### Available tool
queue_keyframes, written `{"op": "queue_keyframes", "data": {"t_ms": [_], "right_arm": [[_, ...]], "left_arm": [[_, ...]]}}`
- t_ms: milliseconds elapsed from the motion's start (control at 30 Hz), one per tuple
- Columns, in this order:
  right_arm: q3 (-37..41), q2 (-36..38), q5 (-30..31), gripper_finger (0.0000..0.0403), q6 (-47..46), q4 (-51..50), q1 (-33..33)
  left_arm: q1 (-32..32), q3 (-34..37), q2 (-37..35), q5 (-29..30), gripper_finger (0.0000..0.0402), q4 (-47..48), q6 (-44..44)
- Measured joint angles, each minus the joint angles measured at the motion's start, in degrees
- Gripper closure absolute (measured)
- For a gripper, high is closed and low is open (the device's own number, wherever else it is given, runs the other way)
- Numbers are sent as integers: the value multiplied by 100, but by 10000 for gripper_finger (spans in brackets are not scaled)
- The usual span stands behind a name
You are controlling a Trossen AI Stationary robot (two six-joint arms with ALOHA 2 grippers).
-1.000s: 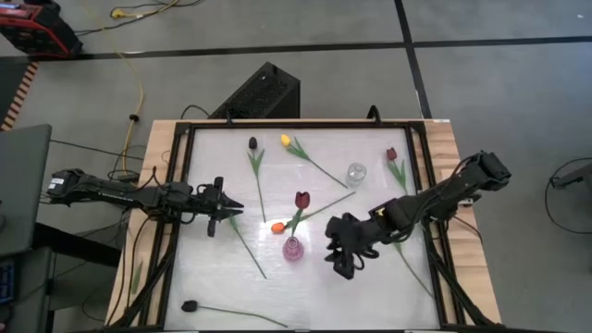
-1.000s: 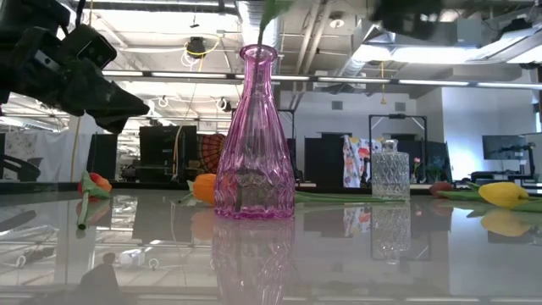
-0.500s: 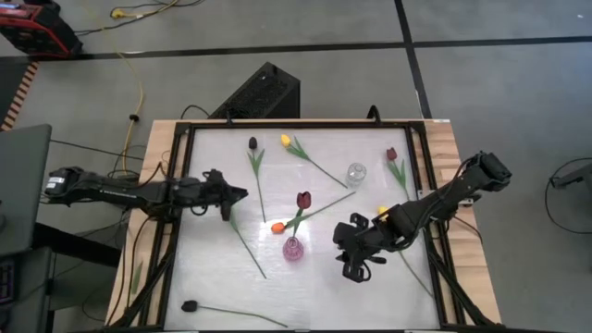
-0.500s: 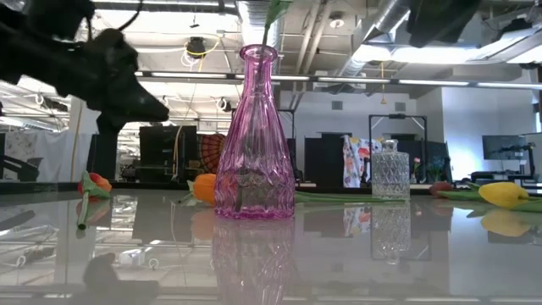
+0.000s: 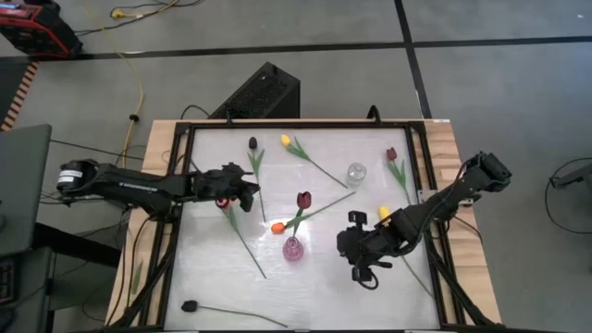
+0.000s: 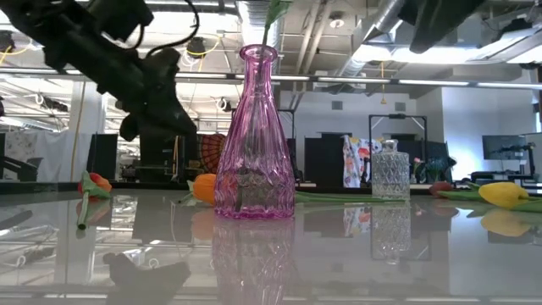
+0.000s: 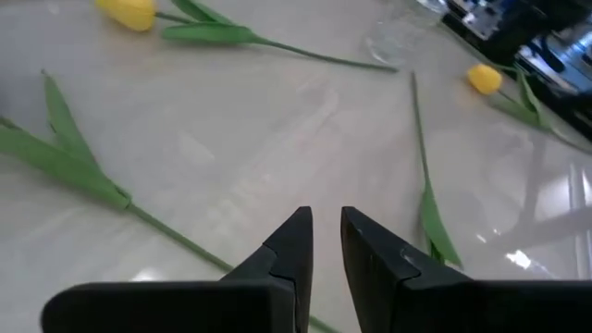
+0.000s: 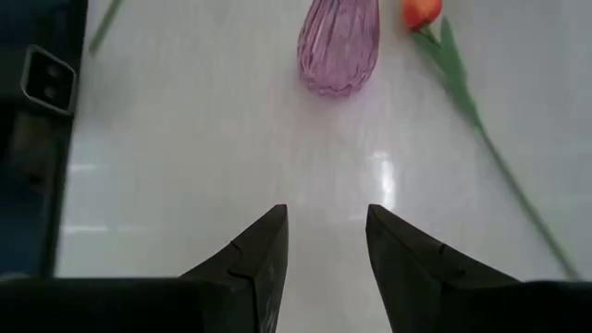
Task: Sort flowers into vase by color
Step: Put the top black flower into the violet vase
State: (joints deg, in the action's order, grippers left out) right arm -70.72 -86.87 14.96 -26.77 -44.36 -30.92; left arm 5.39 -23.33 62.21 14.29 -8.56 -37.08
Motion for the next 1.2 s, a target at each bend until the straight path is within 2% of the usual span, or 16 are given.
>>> {"op": "queue_keyframes", "data": {"t_ms": [233, 367, 467, 600, 700, 800, 933, 1033, 1200], "right_arm": [[673, 9, 17, 230, 798, -24, -10], [1349, 331, 12, 230, 1031, 83, 109], [2021, 1012, 18, 230, 1057, 342, 219], [3066, 2268, 17, 230, 1083, 1107, 400], [3780, 3202, 16, 230, 1076, 1653, 506], [4302, 3931, 15, 230, 1034, 2163, 600], [4725, 4529, 15, 230, 1030, 2489, 669], [4929, 4699, 16, 230, 1030, 2679, 673], [5070, 4710, 15, 230, 1017, 2726, 671]], "left_arm": [[48, -143, 529, 354, 332, 14, -905], [46, -143, 775, 544, 308, -8, -1393], [46, -143, 996, 606, 286, -164, -1655], [46, -151, 1385, 598, 259, -573, -1836], [63, -409, 1726, 602, 249, -602, -2085], [145, -889, 2030, 564, 248, -252, -2041], [327, -1706, 2433, 713, 252, 881, -1844], [501, -2157, 2790, 796, 252, 1525, -1874], [837, -2610, 3338, 461, 252, 2092, -1912]]}}
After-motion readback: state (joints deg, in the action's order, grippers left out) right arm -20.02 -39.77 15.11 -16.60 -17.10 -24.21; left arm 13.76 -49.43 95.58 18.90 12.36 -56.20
